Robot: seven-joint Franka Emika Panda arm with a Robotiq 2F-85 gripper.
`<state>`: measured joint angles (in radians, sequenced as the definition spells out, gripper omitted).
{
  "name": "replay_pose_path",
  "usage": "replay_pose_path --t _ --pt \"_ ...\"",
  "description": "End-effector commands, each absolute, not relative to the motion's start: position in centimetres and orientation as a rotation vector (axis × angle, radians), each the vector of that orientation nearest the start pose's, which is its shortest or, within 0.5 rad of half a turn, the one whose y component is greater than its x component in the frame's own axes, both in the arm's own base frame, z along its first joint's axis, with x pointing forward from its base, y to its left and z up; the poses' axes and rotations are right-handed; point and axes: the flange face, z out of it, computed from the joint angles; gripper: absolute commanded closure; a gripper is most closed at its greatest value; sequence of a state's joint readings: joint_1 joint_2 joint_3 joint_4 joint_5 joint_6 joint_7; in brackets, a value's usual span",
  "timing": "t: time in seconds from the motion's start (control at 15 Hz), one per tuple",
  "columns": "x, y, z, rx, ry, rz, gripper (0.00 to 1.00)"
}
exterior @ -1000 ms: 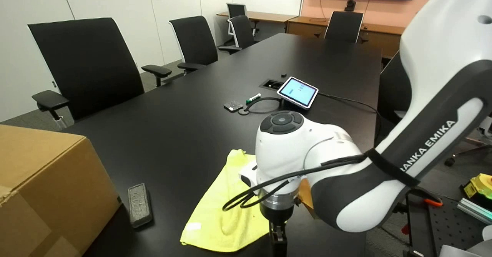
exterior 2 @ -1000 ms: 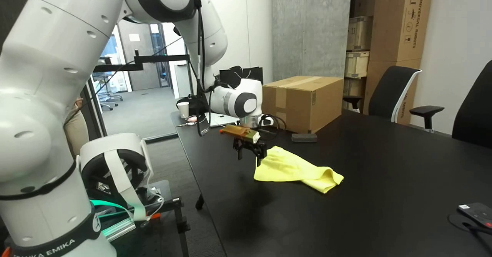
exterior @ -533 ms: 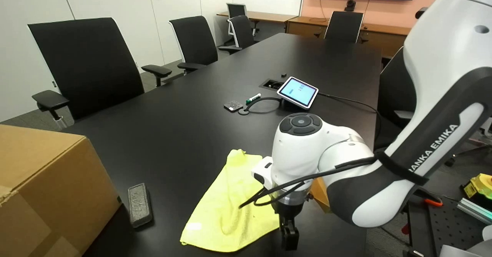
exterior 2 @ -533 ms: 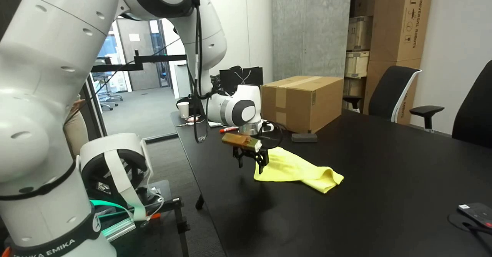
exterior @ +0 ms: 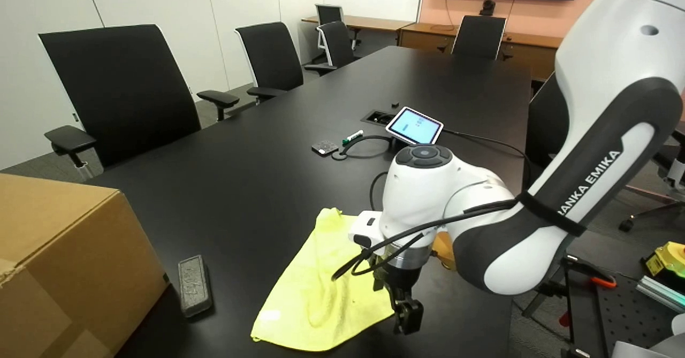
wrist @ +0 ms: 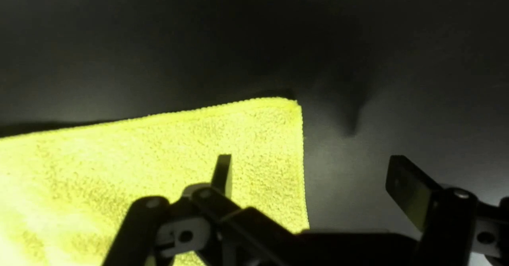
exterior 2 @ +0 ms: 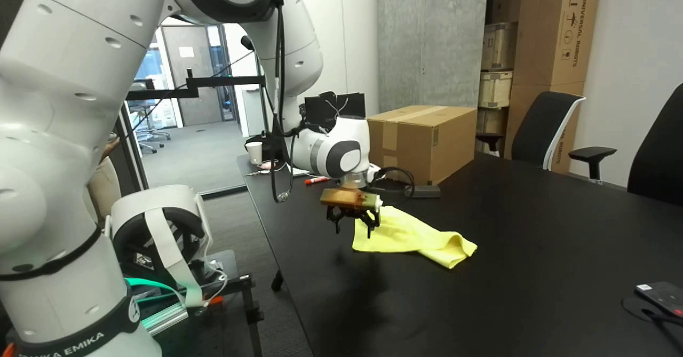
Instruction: Fold the towel in half
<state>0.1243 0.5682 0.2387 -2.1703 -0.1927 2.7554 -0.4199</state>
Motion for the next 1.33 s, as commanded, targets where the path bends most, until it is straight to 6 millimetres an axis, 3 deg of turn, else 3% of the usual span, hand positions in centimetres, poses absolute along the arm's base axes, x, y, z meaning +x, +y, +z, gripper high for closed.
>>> replay_pose_path --t 0.0,0.4,0.87,1.27 --pt "51.8 20.6 14.5 -2.598 -1.624 -0.084 0.0" --pt "51.7 19.6 13.3 -2.427 -1.88 0.014 0.0" --pt "52.7 19.0 13.1 -2.447 -1.953 -0.023 0.0" --pt "53.7 20.0 12.6 -2.406 -2.001 -0.044 0.0"
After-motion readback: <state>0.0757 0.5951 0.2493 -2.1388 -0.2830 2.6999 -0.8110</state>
